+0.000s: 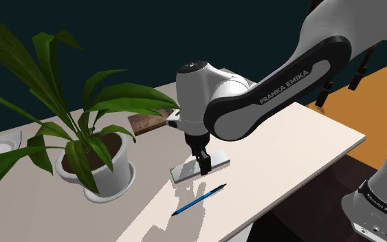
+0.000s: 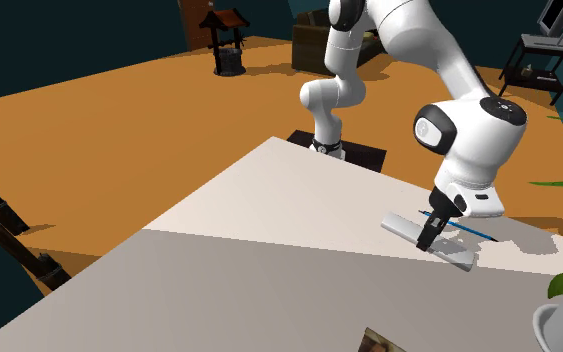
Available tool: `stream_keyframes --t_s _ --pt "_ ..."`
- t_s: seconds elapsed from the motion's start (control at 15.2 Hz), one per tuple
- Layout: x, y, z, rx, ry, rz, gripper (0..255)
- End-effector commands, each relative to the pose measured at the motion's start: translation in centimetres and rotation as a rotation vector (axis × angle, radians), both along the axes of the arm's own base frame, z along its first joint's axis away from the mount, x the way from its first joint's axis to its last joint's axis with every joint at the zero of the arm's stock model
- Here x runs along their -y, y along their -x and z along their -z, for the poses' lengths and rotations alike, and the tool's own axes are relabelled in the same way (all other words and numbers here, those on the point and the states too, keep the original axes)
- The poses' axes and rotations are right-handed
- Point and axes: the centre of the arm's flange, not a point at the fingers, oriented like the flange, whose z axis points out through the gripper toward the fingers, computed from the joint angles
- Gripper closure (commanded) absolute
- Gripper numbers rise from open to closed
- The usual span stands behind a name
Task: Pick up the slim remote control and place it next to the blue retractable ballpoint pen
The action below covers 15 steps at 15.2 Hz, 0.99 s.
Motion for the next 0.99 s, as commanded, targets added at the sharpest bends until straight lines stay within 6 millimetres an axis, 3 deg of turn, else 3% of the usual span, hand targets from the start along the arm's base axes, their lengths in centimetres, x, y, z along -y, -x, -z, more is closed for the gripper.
stream_keyframes --t_s 0.0,0.13,0.4,0.92 --pt "0.0 0.0 0.0 0.000 0.000 0.000 0" --pt "0.0 0.0 0.0 0.000 0.000 0.000 0" --pt "0.0 -0.1 -5.0 0.000 0.000 0.000 0" --pt "0.0 -0.1 -5.0 0.000 0.000 0.000 0"
